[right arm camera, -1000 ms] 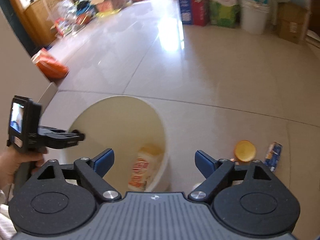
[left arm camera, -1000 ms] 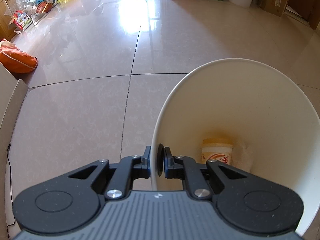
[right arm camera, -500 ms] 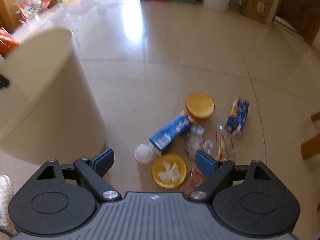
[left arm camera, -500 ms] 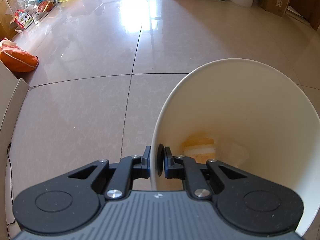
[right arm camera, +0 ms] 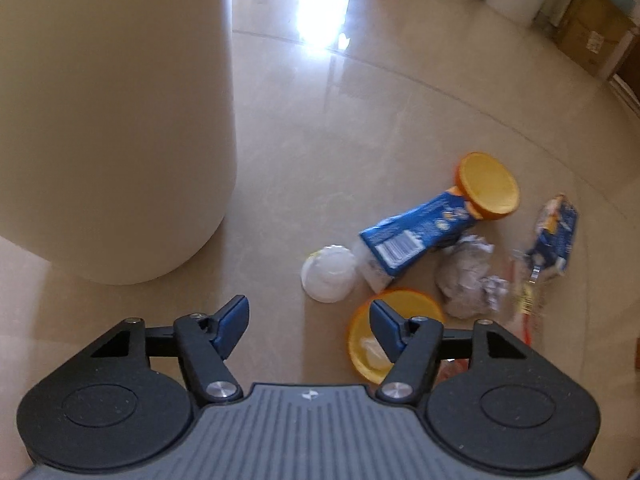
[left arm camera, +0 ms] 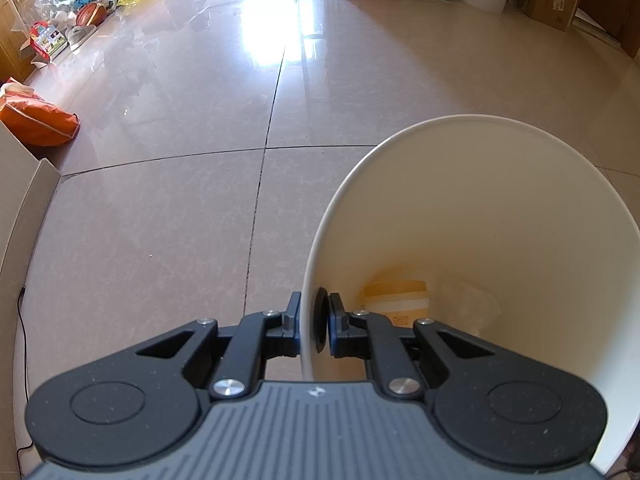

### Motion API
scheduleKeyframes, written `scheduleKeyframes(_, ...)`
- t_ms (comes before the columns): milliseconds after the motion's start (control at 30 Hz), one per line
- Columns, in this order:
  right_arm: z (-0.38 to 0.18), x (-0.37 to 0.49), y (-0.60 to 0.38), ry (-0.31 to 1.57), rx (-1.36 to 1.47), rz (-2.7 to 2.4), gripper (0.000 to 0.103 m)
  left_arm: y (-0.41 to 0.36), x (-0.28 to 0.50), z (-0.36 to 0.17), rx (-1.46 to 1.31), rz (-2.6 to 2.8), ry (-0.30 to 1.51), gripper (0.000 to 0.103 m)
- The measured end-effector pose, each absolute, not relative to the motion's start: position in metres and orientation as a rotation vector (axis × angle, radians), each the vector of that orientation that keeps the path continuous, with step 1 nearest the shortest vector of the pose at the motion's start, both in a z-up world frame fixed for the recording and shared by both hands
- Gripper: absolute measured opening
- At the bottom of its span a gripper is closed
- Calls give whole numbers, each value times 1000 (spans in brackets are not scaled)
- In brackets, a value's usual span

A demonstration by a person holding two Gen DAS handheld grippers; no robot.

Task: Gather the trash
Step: 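Grasp the white bottle cap with the right tool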

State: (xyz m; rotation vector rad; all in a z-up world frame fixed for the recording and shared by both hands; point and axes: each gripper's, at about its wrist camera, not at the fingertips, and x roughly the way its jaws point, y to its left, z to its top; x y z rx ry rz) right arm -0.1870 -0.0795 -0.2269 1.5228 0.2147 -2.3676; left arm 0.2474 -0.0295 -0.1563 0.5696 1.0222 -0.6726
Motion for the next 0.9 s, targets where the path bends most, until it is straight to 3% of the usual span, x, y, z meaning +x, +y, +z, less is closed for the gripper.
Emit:
scheduleKeyframes(333,-270,-226,-91,130,1630,-2365,68,-27,249,-158,569,-672,1022,10)
scheduleKeyframes(433,-278,-234,-92,90,1665,-2370,64,-26,249,-158,569,-672,1023,10)
scheduleKeyframes(500,-282,-238,-91,54,1692,-2366,54,-26,249,-159,567,-671,1024,10)
scheduleKeyframes(667,-284,-241,-87,-17,1738,-2369,40,-25,250,-160,564,-670,1027,10)
scheduleKeyframes(900,-267,-233,-88,-41,1747,-2352,40,-26,249,-161,569,-672,1023,10)
